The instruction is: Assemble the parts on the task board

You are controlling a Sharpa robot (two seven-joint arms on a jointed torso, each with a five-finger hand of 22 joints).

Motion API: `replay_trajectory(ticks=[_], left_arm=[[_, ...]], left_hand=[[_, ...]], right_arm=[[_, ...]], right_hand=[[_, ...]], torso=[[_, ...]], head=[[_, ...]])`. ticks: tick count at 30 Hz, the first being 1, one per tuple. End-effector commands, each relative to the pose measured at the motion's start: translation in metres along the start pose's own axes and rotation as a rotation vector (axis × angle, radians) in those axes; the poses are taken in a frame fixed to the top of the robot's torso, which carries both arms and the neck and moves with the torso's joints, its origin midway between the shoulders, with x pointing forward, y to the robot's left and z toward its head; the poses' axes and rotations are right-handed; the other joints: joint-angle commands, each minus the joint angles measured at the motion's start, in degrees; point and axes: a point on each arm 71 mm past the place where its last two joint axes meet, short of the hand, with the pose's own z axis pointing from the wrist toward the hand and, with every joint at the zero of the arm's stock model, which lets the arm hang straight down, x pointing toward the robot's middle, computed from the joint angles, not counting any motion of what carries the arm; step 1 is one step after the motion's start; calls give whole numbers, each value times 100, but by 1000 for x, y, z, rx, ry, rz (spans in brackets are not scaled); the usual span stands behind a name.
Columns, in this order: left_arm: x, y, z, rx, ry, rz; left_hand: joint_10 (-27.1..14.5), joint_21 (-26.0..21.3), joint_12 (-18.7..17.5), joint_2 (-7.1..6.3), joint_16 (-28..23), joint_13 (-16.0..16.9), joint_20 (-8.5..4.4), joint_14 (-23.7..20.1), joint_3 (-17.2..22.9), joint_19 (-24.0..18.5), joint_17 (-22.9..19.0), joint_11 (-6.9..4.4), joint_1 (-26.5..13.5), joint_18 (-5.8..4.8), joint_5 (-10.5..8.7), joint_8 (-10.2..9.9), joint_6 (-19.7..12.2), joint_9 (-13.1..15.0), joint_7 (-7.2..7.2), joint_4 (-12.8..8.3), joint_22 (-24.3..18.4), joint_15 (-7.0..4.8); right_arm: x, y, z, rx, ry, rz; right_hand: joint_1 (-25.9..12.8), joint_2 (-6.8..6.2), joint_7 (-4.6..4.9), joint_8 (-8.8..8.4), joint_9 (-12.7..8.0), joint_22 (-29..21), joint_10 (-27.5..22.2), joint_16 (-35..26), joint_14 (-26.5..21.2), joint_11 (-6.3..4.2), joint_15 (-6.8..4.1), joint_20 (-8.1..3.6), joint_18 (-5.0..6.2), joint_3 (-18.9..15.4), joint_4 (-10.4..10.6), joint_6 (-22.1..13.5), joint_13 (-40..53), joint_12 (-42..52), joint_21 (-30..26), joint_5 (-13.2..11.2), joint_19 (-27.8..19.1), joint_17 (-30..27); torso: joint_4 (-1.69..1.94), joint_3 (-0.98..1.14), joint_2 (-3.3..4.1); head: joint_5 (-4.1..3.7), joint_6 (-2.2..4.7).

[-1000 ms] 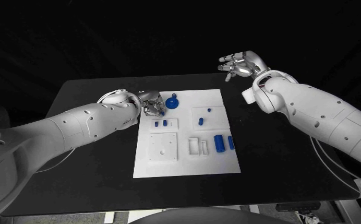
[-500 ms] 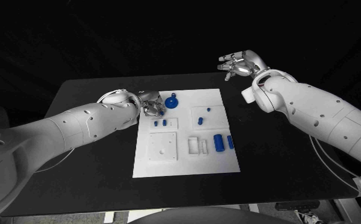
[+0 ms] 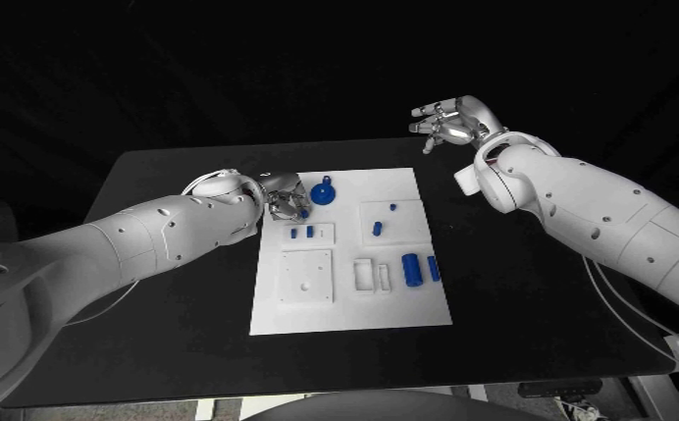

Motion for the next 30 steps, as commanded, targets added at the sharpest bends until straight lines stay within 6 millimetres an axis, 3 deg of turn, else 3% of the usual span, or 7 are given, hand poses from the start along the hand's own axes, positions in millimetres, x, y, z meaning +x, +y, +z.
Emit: replay_trajectory(ticks=[1, 15, 23, 30], left_arm=[[2, 0, 0, 1, 8, 6], [0, 6, -2, -13, -11, 9], [-2, 10, -4, -25, -24, 10], [-5, 17, -7, -35, -45, 12]], left_hand=[[-57, -25, -17, -64, 20, -4, 42, -15, 33, 11, -14, -5, 4, 111, -21, 5, -235, -9, -25, 9, 102, 50], [-245, -72, -14, -142, 17, -2, 83, -23, -16, 23, -64, 56, 64, 153, -17, 5, -696, -18, -73, -12, 97, 91], [-563, -207, -1, -76, 33, -3, 142, -33, -392, 37, -98, 133, 240, 203, -17, -12, -1223, -37, -92, -34, 80, 148], [-593, -281, -3, -17, 45, -6, 151, -38, -532, 69, -112, 143, 327, 218, -4, -13, -1277, -39, -60, -61, 97, 152]], right_arm=[[1, 1, 0, -6, 14, -2], [-1, -1, 0, -3, 11, -5], [-1, -1, 0, -2, 11, -5], [-1, -2, 0, 0, 12, -5]], right_hand=[[-4, -26, 15, -7, 9, 5, -38, 27, 7, 5, 21, 8, 116, 16, 1, 41, -5, -37, 6, 29, 17, -8], [3, -29, 15, -8, 9, 2, -53, 27, 8, 8, 22, 11, 117, 6, 1, 37, -5, -36, 5, 30, 13, -9], [6, -31, 20, -8, 8, 3, -80, 24, 6, 17, 27, 13, 118, -1, -1, 20, -6, -47, 5, 28, 12, -11], [20, -30, 21, -8, 8, 5, -95, 25, 7, 20, 27, 14, 123, -6, -10, 20, -6, -45, 6, 27, 13, -12]], torso=[[-1, 1, 1], [-3, 1, 2], [3, 4, 0], [-3, 2, 0]], head=[[6, 10], [32, 4], [29, 11], [31, 28]])
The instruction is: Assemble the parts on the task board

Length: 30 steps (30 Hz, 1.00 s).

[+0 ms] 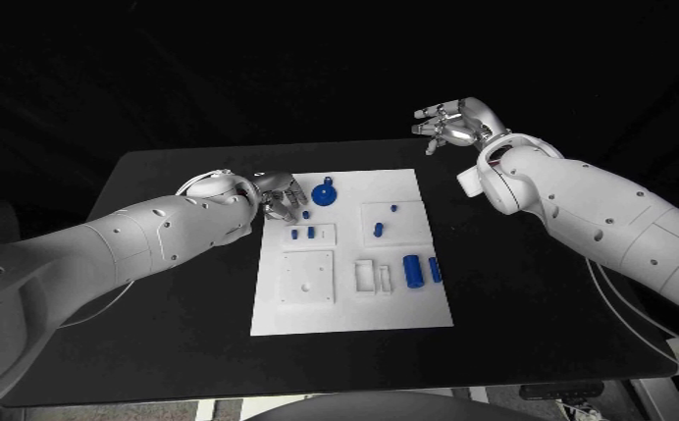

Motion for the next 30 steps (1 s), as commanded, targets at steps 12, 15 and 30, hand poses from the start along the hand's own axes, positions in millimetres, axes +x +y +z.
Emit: replay_trajectory(ticks=[12, 15, 30], left_arm=[[-32, 25, -16, -23, -230, -149], [-45, 31, -22, -39, -275, -245], [-79, 35, -46, -8, -361, -716]], left_hand=[[615, -484, 8, 61, -1501, -7, -67, -474, 521, -477, -630, -146, -125, -155, -68, 12, 999, 34, 262, -4, -43, -74], [670, -707, 5, 91, -1999, -10, -61, -493, 513, -594, -795, -149, -116, -207, -55, 12, 1055, 34, 287, 14, -147, -61], [763, -1748, 3, 143, -5119, -8, 289, -557, 398, -1221, -1754, -92, -324, -355, -66, 14, 992, 35, 301, 242, -1814, 300]], right_arm=[[-2, -4, -1, 5, 26, -8], [-2, -5, -1, 9, 33, -16], [16, 2, -2, -45, 184, -394]], right_hand=[[277, -32, 16, -2, 14, 256, 22, 36, 8, -10, 4, -13, 87, 153, -76, 192, -11, -42, 88, -125, -40, -1], [358, -23, -8, 7, 22, 357, 138, 62, 38, -43, -21, -32, 95, 219, -85, 399, -13, -56, 135, -251, -34, 11], [459, -62, -148, 8, 31, 862, 140, 382, 496, -104, -130, -136, 152, 464, -86, 928, -16, -97, 475, -767, 272, 250]], torso=[[-4, 8, -2], [8, 7, -2], [0, -2, 6]], head=[[15, 54], [15, 73], [35, 172]])
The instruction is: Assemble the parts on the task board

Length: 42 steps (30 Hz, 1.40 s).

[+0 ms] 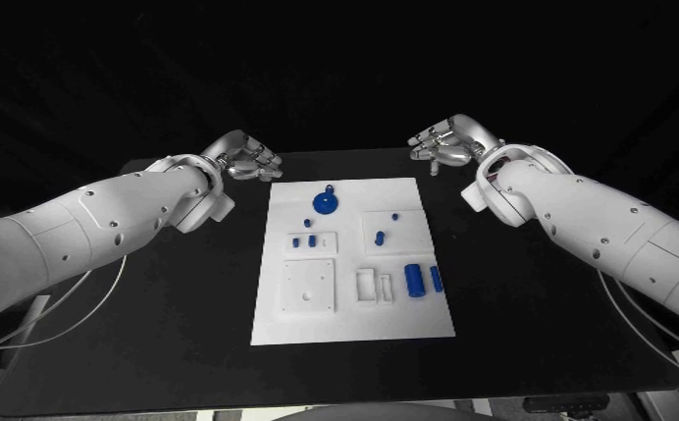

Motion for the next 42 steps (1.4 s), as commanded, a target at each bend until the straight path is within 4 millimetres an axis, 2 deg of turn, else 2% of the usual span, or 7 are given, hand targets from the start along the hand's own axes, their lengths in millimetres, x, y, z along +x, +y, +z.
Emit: replay_trajectory(ticks=[1, 5, 13, 14, 22, 28, 42], left_arm=[[-2, -6, -3, 7, -23, -223], [-3, -12, -9, 28, -17, -310], [-12, -31, -21, 98, -11, -426], [-14, -33, -22, 98, -14, -446], [-17, -48, -33, 88, -20, -610], [-16, -54, -36, 106, -17, -638], [-13, -57, -34, 112, 6, -634]], left_hand=[[-7, -19, -1, -9, -376, -4, 54, 46, 7, -89, -84, 19, -57, -98, 1, 13, -41, 7, 13, 50, -321, 68], [-70, -20, -6, -25, -937, -5, 154, 55, 1, -210, -154, 48, -93, -111, 7, 12, -77, 6, 4, 98, -875, 165], [-344, -14, 1, -56, -971, -3, 351, -477, -163, -387, -391, 121, -154, -111, 29, 13, -183, 6, -3, 223, -1950, 353], [-438, -10, 10, -32, -967, -2, 397, -596, -256, -405, -419, 135, -148, -92, 32, 15, -198, 7, -6, 260, -2184, 382], [-761, 16, 12, 163, -981, -4, 573, -1001, -962, -333, -438, 213, -2, -35, -92, 17, -289, 5, -4, 413, -3901, 503], [-942, 18, 13, 184, -986, -6, 665, -1270, -1161, -409, -449, 223, 19, -49, -125, 12, -353, 3, -12, 405, -4698, 542], [-973, 57, 14, 255, -983, -4, 657, -1270, -1192, -186, -449, 340, 41, -20, -140, 9, -369, 1, 112, 386, -5395, 622]], right_arm=[[10, 3, 0, -12, 94, -239], [17, 5, 0, -8, 127, -365], [36, 9, -1, -4, 186, -527], [38, 9, -2, -3, 193, -541], [56, 13, -5, 1, 249, -612], [67, 16, -7, -7, 275, -640], [84, 15, -8, -1, 303, -667]], right_hand=[[58, -19, 2, 9, 4, 51, -104, 36, 52, 35, 13, -4, 80, 39, 9, 64, -8, -29, 38, -51, 55, 31], [97, -66, -4, 8, 4, 125, -185, 102, 155, 48, 14, 2, 114, 47, 11, 78, -8, -29, 97, -189, 138, 89], [84, -143, -21, 9, 3, 233, -207, 190, 298, 44, 8, 8, 147, 62, 30, 93, -8, -30, 168, -389, 260, 199], [80, -149, -22, 9, 3, 240, -208, 200, 315, 43, 8, 8, 145, 62, 31, 94, -8, -29, 173, -402, 275, 211], [60, -191, -25, 8, 3, 277, -243, 248, 399, 46, 6, -2, 116, 49, 41, 79, -7, -28, 200, -450, 359, 282], [67, -207, -25, 8, 3, 296, -240, 267, 430, 44, 1, -10, 113, 45, 41, 74, -7, -29, 215, -473, 397, 311], [50, -227, -9, 7, -1, 343, -291, 273, 448, 58, 7, -8, 112, 131, 57, 19, -7, -28, 222, -567, 412, 377]], torso=[[2, -9, 9], [4, -13, 16], [1, -5, 10], [2, -4, 8], [5, -11, 9], [5, -12, 0], [2, -5, 4]], head=[[6, 32], [-3, 65], [33, 98], [93, 99], [95, 69], [121, 63], [124, 62]])
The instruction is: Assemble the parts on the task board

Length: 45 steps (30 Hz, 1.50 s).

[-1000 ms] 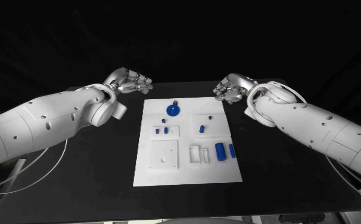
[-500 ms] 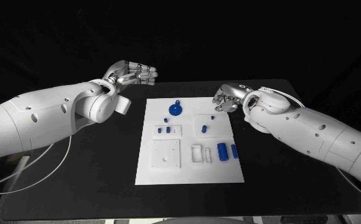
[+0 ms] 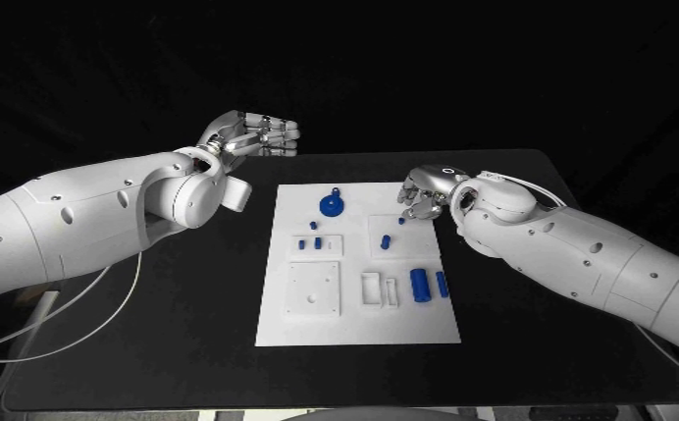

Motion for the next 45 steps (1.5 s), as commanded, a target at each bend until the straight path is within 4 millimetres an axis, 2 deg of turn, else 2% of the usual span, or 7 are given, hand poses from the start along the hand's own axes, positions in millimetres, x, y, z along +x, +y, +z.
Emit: replay_trajectory(ticks=[1, 23, 26, 28, 31, 37, 45], left_arm=[[3, -2, 1, 15, 22, -14], [11, -4, 4, 24, 38, -16], [12, -4, 4, 24, 38, -16], [12, -4, 4, 24, 38, -16], [12, -4, 4, 23, 38, -16], [14, -4, 5, 24, 44, -16], [16, -4, 5, 26, 48, -17]], left_hand=[[13, 14, 14, 50, -22, -5, 17, 5, -29, 42, -5, 37, -13, -20, -30, 9, 0, 4, 29, 4, -8, 37], [-18, 13, 16, 51, -21, -5, 35, -32, -74, 58, -6, 56, 1, 5, -65, 11, 5, 5, 35, 16, -61, 55], [-13, 13, 19, 53, -21, -5, 36, -28, -76, 58, -5, 57, 1, 5, -64, 11, 6, 5, 35, 16, -62, 57], [10, 14, 24, 56, -18, -5, 37, 6, -83, 61, -4, 66, -2, 6, -70, 12, 11, 5, 33, 20, -62, 74], [17, 16, 24, 57, -20, -4, 37, 11, -83, 63, -5, 64, 4, 8, -78, 14, 19, 6, 30, 17, -62, 73], [28, 17, 22, 65, -20, -4, 37, 18, -85, 67, -5, 63, 16, 12, -86, 13, 24, 6, 29, 11, -62, 71], [28, 17, 22, 65, -20, -4, 37, 18, -85, 67, -5, 63, 16, 12, -86, 13, 24, 6, 29, 11, -62, 71]], right_arm=[[4, 0, 1, 20, 22, -32], [26, 7, 10, 41, 64, -76], [28, 7, 10, 42, 67, -80], [29, 7, 11, 43, 68, -86], [30, 7, 11, 45, 69, -90], [32, 7, 11, 50, 70, -95], [34, 9, 13, 45, 70, -95]], right_hand=[[7, -60, 10, 7, 0, 10, -66, 9, 22, 9, 13, 14, 24, 39, 7, -49, -10, -30, 20, -43, 115, 8], [26, -120, 16, 8, 1, 133, -63, -11, 29, 12, 10, 12, 41, 344, 4, -51, -10, -30, 24, -185, 119, 57], [27, -103, 9, 10, 3, 166, -30, -7, 28, 3, 4, 8, 40, 445, 2, -22, -10, -29, 33, -242, 118, 65], [79, -56, -5, 6, 7, 220, 60, 3, 35, -22, -13, -10, 33, 729, -34, 62, -12, -34, 63, -506, 119, 76], [11, -135, -17, 11, 11, 312, 108, 14, 50, -33, -20, -22, 21, 1023, 4, 108, -9, -30, 109, -568, 107, 90], [47, -105, -36, 12, 13, 413, 217, 22, 75, -63, -33, -35, 13, 1206, 25, 198, -8, -29, 147, -749, 102, 107], [26, -104, -43, 12, 13, 446, 247, 22, 83, -72, -38, -39, 5, 1255, 47, 227, -7, -28, 152, -778, 105, 113]], torso=[[5, 4, 5], [3, 0, 7], [2, 2, 5], [1, 3, 4], [-3, 5, 7], [5, -1, 6], [1, 2, 2]], head=[[-15, -10], [14, -45], [21, -57], [21, -63], [19, -72], [3, -72], [16, -29]])
